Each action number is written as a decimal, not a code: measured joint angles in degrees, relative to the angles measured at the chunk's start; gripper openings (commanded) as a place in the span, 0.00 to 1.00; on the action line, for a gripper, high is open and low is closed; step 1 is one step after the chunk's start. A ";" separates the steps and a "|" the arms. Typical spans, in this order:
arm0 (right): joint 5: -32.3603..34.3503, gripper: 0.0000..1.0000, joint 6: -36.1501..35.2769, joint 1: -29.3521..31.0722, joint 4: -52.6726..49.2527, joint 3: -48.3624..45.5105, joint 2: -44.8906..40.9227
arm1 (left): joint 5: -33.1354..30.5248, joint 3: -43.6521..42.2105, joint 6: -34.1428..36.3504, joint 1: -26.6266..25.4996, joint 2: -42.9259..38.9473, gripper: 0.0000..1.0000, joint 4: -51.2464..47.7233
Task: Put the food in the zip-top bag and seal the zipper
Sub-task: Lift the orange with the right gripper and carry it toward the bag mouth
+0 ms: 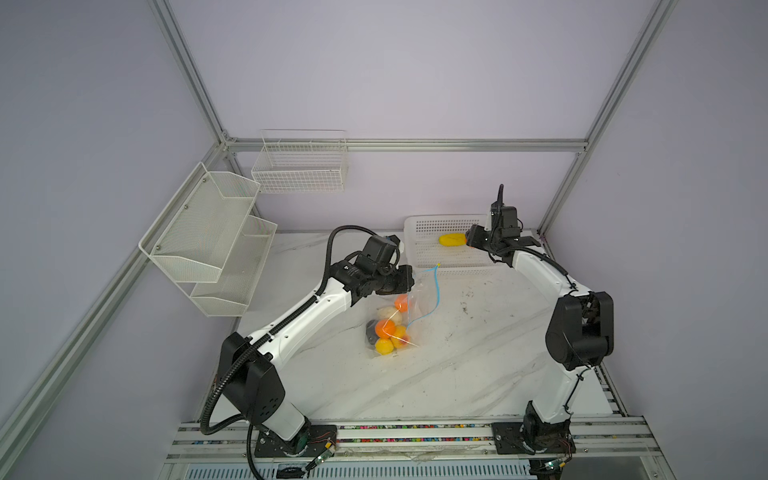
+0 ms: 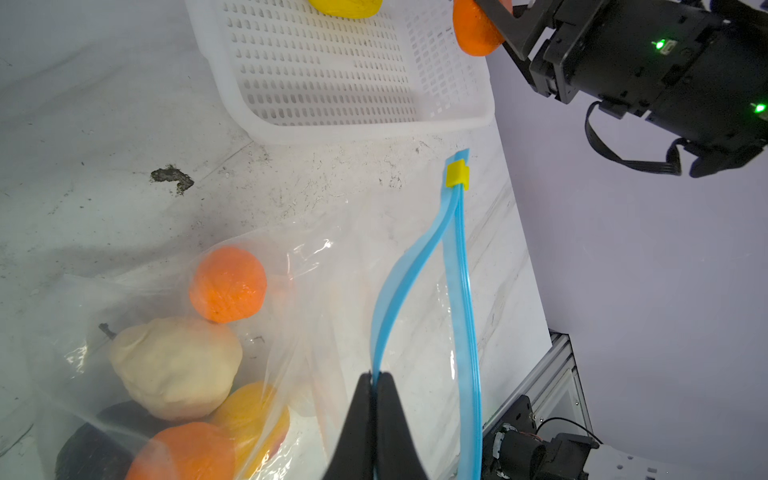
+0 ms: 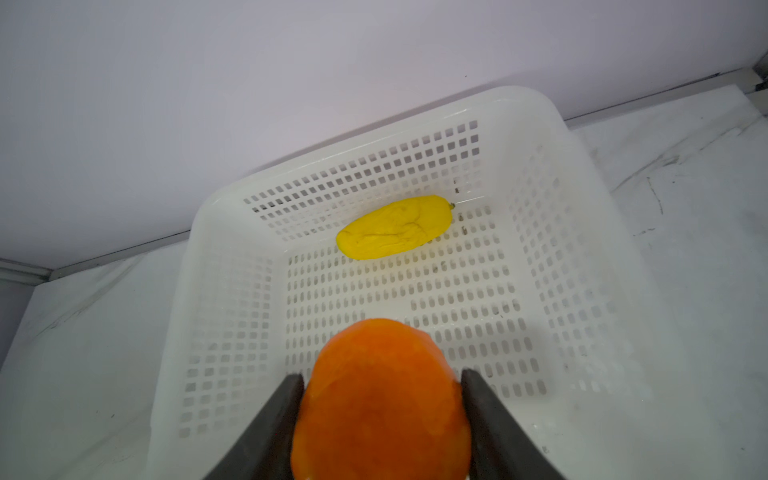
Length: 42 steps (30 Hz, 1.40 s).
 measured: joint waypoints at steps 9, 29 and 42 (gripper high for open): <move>-3.89 0.55 1.11 5.03 -3.61 -5.62 -10.51 | 0.20 0.00 0.00 0.00 0.00 0.00 0.66; -16.96 0.55 11.56 14.23 -8.09 -12.90 -26.67 | 0.17 0.00 -0.90 0.00 0.00 0.00 1.25; -20.33 0.56 13.11 18.32 -7.30 -15.50 -26.75 | 0.13 0.00 -0.96 -0.13 0.00 0.00 1.60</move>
